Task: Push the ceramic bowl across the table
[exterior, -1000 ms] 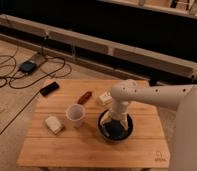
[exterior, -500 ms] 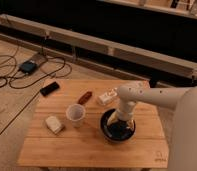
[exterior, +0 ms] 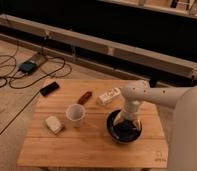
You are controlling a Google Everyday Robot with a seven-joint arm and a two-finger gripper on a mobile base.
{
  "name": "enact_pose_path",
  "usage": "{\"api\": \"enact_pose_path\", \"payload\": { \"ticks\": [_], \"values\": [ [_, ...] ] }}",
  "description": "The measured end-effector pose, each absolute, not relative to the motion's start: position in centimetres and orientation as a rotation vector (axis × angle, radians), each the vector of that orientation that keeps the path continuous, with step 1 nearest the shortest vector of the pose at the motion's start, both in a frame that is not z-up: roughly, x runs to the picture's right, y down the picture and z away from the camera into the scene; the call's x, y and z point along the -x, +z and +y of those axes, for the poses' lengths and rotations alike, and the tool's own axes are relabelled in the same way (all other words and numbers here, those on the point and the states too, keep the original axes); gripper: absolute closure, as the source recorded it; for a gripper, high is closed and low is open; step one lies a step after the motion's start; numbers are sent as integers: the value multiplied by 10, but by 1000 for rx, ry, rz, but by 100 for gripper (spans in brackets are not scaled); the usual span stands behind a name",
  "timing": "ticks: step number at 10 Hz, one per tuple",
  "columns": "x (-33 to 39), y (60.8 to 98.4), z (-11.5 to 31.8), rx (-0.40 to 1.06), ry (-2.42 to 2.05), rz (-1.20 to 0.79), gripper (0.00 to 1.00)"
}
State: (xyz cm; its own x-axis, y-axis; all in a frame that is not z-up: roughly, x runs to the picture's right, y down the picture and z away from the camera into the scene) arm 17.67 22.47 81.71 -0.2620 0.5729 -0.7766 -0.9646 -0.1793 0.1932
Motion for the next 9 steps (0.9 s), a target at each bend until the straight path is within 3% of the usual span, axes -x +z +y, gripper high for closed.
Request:
{"api": "enact_pose_path", "payload": {
  "ticks": [9],
  "values": [
    [-223,800,238,628,1744,912,20]
  ]
}}
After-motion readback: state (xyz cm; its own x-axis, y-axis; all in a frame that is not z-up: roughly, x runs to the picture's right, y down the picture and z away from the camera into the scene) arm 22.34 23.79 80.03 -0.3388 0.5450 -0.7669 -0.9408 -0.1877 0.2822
